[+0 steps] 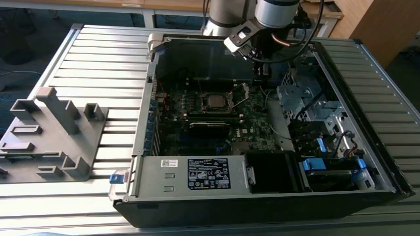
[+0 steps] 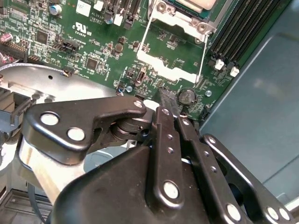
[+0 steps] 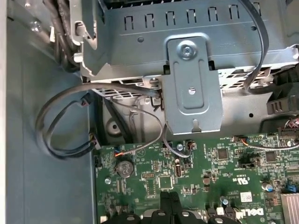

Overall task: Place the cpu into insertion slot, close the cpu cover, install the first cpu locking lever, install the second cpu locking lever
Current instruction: 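Close the cpu cover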

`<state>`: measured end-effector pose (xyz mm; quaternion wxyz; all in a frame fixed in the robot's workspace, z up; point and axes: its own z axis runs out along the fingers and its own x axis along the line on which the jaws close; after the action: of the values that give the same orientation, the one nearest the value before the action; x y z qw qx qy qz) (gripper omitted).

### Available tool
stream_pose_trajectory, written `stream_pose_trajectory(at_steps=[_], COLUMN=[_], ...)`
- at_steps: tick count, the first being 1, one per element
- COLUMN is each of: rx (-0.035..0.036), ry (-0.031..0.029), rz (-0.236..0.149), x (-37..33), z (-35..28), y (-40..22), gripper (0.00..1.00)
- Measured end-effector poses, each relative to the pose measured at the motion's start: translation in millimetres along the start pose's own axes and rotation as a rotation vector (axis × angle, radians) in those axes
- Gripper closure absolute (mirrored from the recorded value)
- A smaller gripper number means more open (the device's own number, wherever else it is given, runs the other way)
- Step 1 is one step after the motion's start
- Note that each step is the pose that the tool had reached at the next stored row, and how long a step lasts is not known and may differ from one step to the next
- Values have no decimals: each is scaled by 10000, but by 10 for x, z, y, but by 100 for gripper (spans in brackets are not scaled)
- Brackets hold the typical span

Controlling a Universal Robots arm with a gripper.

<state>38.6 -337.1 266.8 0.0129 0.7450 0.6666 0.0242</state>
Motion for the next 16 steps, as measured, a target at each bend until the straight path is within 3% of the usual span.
stream_pose_trajectory(at_steps=[6, 10, 12, 16], rx=[5, 192, 254, 268], ry=[1, -22, -28, -30], rz=[5, 8, 8, 10], x=[0, 3, 4, 5], z=[3, 17, 22, 23], y=[1, 30, 42, 44], gripper=[89, 89, 89, 89])
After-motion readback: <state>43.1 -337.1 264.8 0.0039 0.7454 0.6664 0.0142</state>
